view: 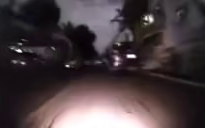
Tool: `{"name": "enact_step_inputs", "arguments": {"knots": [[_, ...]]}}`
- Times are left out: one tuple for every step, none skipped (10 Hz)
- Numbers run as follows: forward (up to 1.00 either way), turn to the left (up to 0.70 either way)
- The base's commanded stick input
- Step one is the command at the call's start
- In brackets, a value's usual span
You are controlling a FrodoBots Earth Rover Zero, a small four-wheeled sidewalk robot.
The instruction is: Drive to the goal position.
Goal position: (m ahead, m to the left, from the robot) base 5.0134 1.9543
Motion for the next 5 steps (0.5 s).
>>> {"name": "enact_step_inputs", "arguments": {"knots": [[1.00,0.00],[1.00,0.00],[1.00,0.00],[1.00,0.20],[1.00,0.27]]}}
